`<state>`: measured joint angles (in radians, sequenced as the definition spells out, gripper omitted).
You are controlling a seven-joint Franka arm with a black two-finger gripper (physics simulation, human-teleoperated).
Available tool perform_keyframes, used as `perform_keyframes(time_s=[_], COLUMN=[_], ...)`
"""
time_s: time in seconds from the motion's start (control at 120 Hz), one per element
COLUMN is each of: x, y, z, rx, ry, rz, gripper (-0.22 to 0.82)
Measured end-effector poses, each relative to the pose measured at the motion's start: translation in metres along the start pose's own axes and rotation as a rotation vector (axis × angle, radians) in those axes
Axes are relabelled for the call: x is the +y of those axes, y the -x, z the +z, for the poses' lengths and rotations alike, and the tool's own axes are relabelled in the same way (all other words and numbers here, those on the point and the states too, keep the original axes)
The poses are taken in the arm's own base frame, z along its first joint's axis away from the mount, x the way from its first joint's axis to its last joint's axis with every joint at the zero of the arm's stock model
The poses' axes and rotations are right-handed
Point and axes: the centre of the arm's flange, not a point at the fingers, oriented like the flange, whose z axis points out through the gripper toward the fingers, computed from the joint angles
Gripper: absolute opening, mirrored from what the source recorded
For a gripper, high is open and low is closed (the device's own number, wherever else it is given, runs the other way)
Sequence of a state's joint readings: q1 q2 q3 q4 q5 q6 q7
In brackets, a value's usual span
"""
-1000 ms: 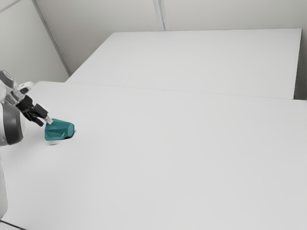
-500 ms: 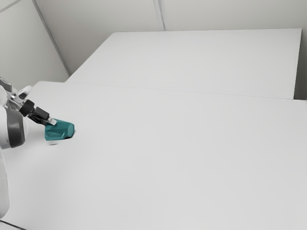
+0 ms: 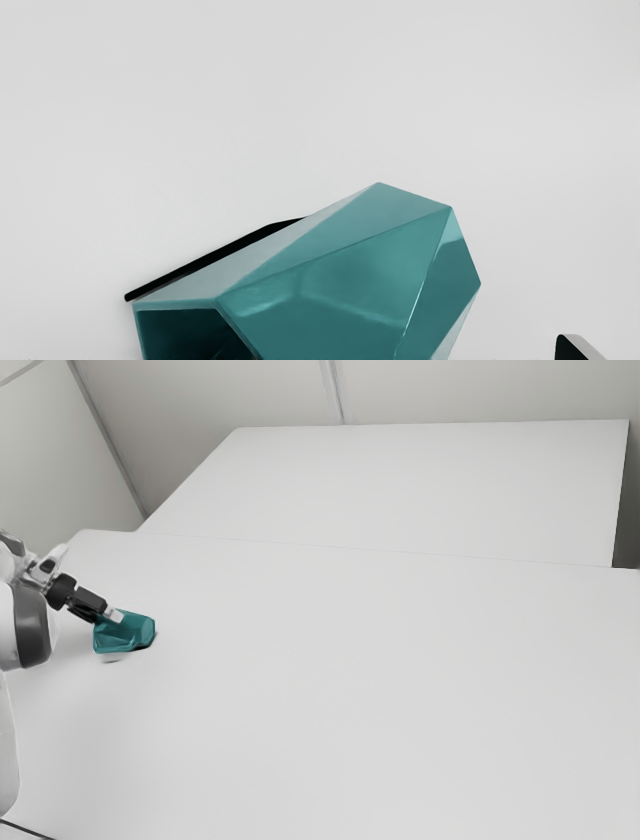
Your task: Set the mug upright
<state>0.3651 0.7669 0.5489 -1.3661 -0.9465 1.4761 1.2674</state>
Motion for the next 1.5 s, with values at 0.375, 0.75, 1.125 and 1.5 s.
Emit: perform_keyframes(time_s=[0.375, 0.75, 1.125, 1.5], x=[-0.002, -0.010, -0.014, -0.010], y=[0.003, 0.011, 0.016, 0.009], z=[0.007, 0.007, 0.004, 0.006], rx=[-0.004, 0.001, 0.006, 0.010], ry=[0.015, 0.011, 0.006, 0.005], rz=[0.003, -0.007, -0.007, 0.012], gripper=[0.53, 0.35, 0.18, -0.05])
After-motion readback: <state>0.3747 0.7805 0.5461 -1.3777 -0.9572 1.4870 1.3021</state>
